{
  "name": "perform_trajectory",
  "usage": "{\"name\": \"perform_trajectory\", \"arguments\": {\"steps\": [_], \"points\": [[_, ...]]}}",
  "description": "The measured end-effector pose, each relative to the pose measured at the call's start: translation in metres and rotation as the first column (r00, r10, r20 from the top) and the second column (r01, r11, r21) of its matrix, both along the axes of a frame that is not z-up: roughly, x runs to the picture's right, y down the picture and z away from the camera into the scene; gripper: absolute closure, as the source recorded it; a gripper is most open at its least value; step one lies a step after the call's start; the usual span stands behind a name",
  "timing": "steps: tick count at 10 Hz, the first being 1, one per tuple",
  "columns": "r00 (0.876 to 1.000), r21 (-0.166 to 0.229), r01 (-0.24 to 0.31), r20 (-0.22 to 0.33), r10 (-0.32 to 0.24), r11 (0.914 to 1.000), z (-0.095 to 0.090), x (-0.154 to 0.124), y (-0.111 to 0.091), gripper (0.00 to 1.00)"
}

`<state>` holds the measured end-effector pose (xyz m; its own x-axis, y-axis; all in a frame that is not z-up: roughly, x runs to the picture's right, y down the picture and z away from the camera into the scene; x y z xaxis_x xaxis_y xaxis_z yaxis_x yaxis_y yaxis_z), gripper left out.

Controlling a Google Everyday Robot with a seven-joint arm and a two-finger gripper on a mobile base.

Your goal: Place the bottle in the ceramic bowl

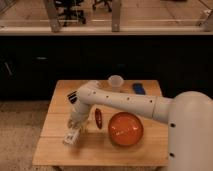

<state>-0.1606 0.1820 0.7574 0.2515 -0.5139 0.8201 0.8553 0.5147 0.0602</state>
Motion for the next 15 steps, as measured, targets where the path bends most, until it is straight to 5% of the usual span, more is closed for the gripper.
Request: {"name": "perform_trajectory", "arguments": {"steps": [5,10,15], "points": [[0.99,0.026,-0.135,-0.03,0.136,0.9905,-0.003,0.054,-0.019,1.0],[0.956,0.078,-0.271,-0.091,0.278,0.9594,0.0,0.117,-0.037,1.0],[0.936,0.131,-0.333,-0.075,0.345,0.9336,-0.012,0.137,-0.052,1.0]]}}
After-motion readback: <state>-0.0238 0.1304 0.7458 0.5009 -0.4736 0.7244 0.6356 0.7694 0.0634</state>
